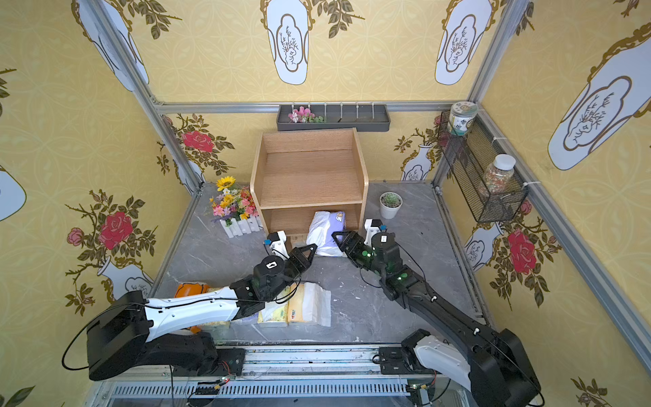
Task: Remove the tissue boxes from the shelf
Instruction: Pick up a box of tissues from the shelf.
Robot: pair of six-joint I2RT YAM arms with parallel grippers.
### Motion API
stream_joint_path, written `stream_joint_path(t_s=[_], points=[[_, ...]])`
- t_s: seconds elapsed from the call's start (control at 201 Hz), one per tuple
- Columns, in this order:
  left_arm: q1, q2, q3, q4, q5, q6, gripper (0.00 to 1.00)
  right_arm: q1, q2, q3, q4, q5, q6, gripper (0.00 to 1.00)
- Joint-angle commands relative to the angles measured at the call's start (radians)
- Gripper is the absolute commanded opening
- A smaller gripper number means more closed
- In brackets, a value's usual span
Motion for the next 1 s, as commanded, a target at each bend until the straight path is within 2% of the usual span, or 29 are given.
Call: stream_joint_path(t_s=[0.0, 0.035, 0.254, 0.423, 0.563, 0.737, 0.861, 0.991], points=[[-0.001, -0.009, -0.012, -0.026, 0.015, -0.005, 0.00, 0.009, 0.020, 0.012, 0.108, -0.014, 0.002, 0.68], [-0.001, -0.012, -0.013, -0.027, 0.017, -0.007, 0.00, 0.011, 0.026, 0.011, 0.116, -0.014, 0.002, 0.65], [0.000, -0.039, -0.018, -0.033, 0.026, 0.005, 0.39, 0.012, 0.030, -0.001, 0.145, -0.018, 0.000, 0.48], [-0.001, -0.100, -0.015, -0.100, 0.013, 0.026, 0.54, 0.006, -0.001, 0.000, 0.120, -0.023, -0.016, 0.39], [-0.001, -0.177, -0.024, -0.164, -0.014, 0.036, 0.64, -0.003, -0.038, 0.001, 0.060, -0.036, -0.045, 0.36], [-0.001, -0.273, -0.035, -0.259, -0.060, 0.035, 0.69, -0.013, -0.130, 0.016, -0.142, -0.085, -0.125, 0.35], [0.001, -0.318, -0.059, -0.283, -0.104, 0.033, 0.69, -0.024, -0.207, 0.037, -0.387, -0.147, -0.211, 0.35], [0.010, -0.324, -0.081, -0.276, -0.117, 0.014, 0.69, -0.024, -0.301, 0.064, -0.636, -0.143, -0.282, 0.35]])
